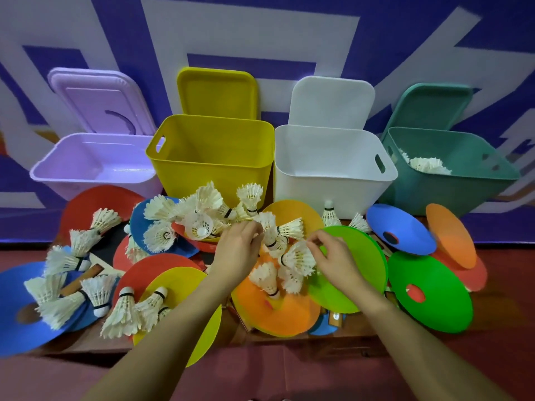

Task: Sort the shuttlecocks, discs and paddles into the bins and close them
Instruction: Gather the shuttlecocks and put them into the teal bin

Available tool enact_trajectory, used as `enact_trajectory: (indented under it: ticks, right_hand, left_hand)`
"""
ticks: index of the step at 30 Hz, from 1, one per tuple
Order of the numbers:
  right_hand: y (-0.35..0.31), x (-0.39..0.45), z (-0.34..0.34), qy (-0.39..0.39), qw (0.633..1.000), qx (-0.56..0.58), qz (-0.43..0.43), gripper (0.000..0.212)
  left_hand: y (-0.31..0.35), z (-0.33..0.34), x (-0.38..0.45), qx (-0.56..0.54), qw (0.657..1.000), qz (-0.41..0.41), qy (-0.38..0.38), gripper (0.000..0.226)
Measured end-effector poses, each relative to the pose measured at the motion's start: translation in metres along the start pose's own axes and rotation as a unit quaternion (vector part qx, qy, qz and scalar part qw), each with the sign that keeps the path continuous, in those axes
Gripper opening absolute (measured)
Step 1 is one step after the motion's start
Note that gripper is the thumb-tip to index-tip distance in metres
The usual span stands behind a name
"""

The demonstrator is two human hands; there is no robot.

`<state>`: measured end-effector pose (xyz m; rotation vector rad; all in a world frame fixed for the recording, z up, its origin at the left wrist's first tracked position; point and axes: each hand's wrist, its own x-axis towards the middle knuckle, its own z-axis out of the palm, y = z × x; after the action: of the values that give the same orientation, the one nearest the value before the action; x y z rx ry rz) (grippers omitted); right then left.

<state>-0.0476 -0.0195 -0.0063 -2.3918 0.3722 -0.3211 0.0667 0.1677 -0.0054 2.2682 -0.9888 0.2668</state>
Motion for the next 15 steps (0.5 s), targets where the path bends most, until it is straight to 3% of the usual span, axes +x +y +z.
enact_trajectory:
  ticks: [7, 15]
  right_hand:
    - [-0.005, 0.032, -0.063, 0.134, 0.991, 0.030, -0.001, 0.004]
    - [0.049, 0.068, -0.154, 0.265, 0.964, 0.023, 0.024, 0.010]
  left_hand:
    - [0.036, 0.005, 0.068, -0.022, 0.996, 0.083, 0.039, 0.015]
    - [0.114, 0.056, 0.169, -0.065, 0.985, 0.154, 0.047, 0.021]
